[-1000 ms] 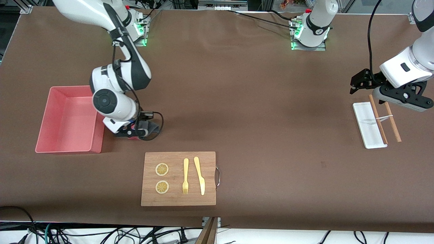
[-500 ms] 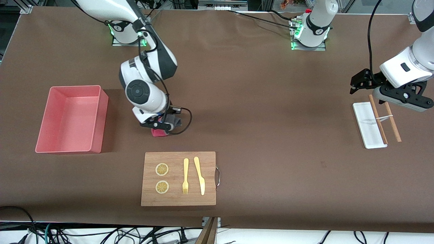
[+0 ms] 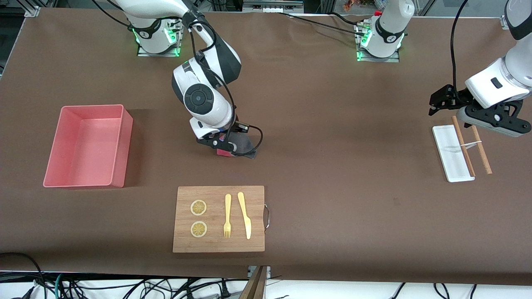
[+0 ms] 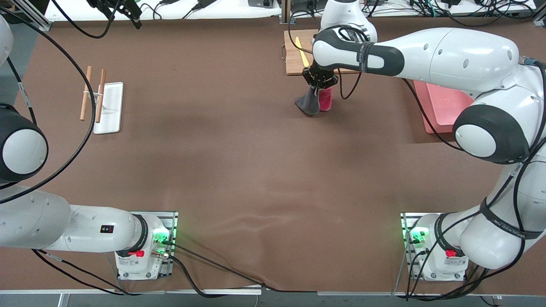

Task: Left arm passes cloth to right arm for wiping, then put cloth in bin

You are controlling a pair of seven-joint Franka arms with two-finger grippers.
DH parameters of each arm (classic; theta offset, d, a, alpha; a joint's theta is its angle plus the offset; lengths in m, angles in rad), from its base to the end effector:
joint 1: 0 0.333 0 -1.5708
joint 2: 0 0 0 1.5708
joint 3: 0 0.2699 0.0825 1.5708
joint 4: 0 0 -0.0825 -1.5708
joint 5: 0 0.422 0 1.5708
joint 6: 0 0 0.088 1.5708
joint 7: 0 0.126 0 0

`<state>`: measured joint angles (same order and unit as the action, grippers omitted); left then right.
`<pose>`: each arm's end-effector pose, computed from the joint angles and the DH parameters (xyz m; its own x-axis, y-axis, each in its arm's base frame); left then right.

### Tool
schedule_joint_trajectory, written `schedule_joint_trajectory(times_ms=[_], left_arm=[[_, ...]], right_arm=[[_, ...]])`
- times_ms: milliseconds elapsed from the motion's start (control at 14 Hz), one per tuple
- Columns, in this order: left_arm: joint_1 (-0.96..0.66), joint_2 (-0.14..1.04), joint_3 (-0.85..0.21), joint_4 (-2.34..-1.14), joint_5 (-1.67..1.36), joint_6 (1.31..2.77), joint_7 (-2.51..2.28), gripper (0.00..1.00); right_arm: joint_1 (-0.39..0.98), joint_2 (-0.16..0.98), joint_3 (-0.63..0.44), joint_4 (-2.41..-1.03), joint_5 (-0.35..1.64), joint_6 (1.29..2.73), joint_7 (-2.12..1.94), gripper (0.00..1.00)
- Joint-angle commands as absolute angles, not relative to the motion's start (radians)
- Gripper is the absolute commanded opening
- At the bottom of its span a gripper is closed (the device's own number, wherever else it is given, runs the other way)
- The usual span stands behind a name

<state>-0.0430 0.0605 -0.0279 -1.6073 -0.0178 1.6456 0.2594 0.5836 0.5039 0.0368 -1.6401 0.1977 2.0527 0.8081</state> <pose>0.6102 -0.0451 0.5108 0.9463 -0.3230 -0.0165 -0.3226 -0.9462 0.0244 0.5451 0.4048 0.2381 0.9398 -0.2762 -0.2010 -0.2921 -0.9549 -0.0537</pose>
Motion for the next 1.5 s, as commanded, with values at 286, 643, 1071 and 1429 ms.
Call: schedule_joint_trajectory(times_ms=[286,643,1071,1429], left_arm=[[-0.057,0.067,-0.018,-1.591,-0.014,1.634,0.25,1.0],[-0.057,0.067,-0.018,-1.591,-0.014,1.634,0.25,1.0],[-0.057,0.067,-0.017,-1.591,-0.015,1.634,0.25,1.0],[-0.057,0.067,-0.017,-1.591,-0.015,1.634,0.25,1.0]], right_arm=[[0.419,0.517,0.034,-1.623,0.193,1.93,0.548,0.0],[0.278,0.511,0.011,-1.678,0.156,1.927,0.231,0.0],[0.161,0.496,-0.026,-1.697,0.112,1.899,-0.023,0.0],[0.101,0.439,-0.032,-1.703,0.069,1.853,-0.149,0.0]])
